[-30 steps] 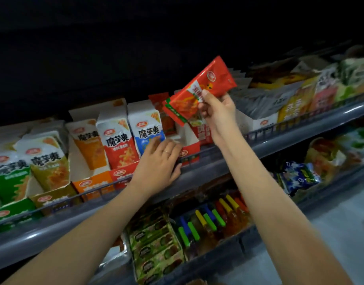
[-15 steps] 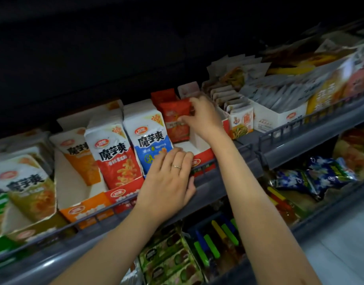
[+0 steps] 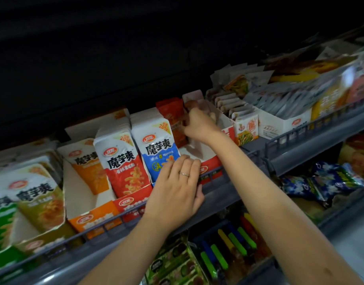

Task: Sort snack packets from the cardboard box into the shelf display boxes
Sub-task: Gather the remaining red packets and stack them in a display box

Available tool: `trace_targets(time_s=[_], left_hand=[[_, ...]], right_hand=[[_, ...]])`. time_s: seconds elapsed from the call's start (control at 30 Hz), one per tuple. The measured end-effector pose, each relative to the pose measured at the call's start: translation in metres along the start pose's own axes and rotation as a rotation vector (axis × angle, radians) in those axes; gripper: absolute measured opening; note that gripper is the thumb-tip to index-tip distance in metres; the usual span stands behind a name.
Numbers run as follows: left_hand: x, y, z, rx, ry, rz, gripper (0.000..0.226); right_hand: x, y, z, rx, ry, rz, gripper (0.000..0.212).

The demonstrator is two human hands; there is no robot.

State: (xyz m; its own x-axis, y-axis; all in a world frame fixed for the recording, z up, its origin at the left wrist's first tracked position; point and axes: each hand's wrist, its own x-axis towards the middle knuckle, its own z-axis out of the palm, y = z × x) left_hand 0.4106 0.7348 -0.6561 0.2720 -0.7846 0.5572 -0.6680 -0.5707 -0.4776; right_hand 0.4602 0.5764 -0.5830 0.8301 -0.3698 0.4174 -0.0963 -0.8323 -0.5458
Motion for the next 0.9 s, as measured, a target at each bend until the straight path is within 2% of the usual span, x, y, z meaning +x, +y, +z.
trace_targets(time_s=[0.07,0.2,0.3,0.4,0.63,0.73,0.9], left_hand=[[0.0,0.0,-0.001,-0.003,-0.003,-0.001,0.049],[0.0,0.001,-0.002,-0.012,-0.017,-0.003,0.049],[-0.001,0.001,-0.001,-0.017,-0.019,-0.003,0.049],[-0.001,0.001,-0.002,-0.017,-0.004,-0.004,0.049],[-0.001,0.001,0.0,-0.007,0.016,-0.01,0.049],[-0.001,0.0,-0.001,-0.004,0.018,-0.011,0.048],[-0.001,0.0,-0.001,-0.002,0.008,-0.004,0.048]], right_hand=[[-0.004,0.0,0.001,-0.076,-0.054,-0.061,0.046],[-0.007,-0.003,0.001,-0.471,-0.194,-0.234,0.047],[-0.001,-0.005,0.005,-0.709,-0.154,-0.282,0.04],[0.008,-0.004,0.012,-0.826,-0.128,-0.282,0.041],[0.02,-0.007,0.025,-0.895,-0.165,-0.199,0.045],[0.019,-0.008,0.017,-0.814,-0.219,-0.207,0.036],[0.009,-0.007,0.001,-0.694,-0.192,-0.283,0.033]])
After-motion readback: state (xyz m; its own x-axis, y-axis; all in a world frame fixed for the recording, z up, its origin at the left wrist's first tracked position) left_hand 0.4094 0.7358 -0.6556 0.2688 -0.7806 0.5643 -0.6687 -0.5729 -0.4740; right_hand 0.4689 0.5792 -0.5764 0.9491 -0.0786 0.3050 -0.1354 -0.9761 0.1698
